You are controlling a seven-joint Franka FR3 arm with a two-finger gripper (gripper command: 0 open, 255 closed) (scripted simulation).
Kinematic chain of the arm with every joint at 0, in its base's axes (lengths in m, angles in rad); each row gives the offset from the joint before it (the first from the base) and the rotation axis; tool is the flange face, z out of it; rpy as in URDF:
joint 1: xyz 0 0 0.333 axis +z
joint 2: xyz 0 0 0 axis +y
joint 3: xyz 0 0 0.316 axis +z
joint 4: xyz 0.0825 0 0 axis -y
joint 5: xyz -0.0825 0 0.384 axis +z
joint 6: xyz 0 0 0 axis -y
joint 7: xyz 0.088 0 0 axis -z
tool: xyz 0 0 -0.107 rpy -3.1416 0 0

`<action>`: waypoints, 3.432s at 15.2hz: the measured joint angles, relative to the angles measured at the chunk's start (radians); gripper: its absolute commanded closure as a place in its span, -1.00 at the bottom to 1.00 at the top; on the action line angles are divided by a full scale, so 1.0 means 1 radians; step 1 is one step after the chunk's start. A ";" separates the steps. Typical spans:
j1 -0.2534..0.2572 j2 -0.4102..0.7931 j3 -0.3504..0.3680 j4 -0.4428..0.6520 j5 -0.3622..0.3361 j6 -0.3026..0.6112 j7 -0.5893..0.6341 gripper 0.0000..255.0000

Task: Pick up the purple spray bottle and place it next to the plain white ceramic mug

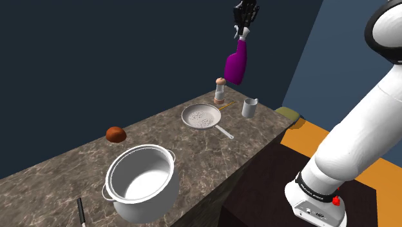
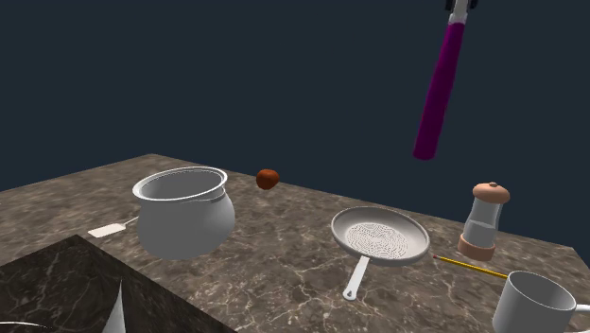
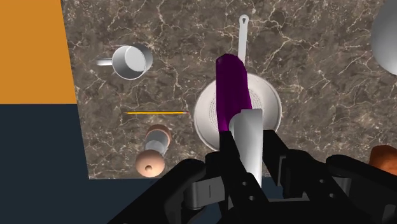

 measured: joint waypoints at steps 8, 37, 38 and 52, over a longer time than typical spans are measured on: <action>-0.043 -0.050 -0.056 -0.057 -0.012 0.005 -0.102 1.00; -0.047 -0.181 -0.053 -0.594 -0.031 0.412 -0.100 1.00; -0.047 -0.181 -0.052 -0.611 -0.031 0.428 -0.098 1.00; -0.050 -0.171 -0.058 -0.790 -0.031 0.618 -0.105 1.00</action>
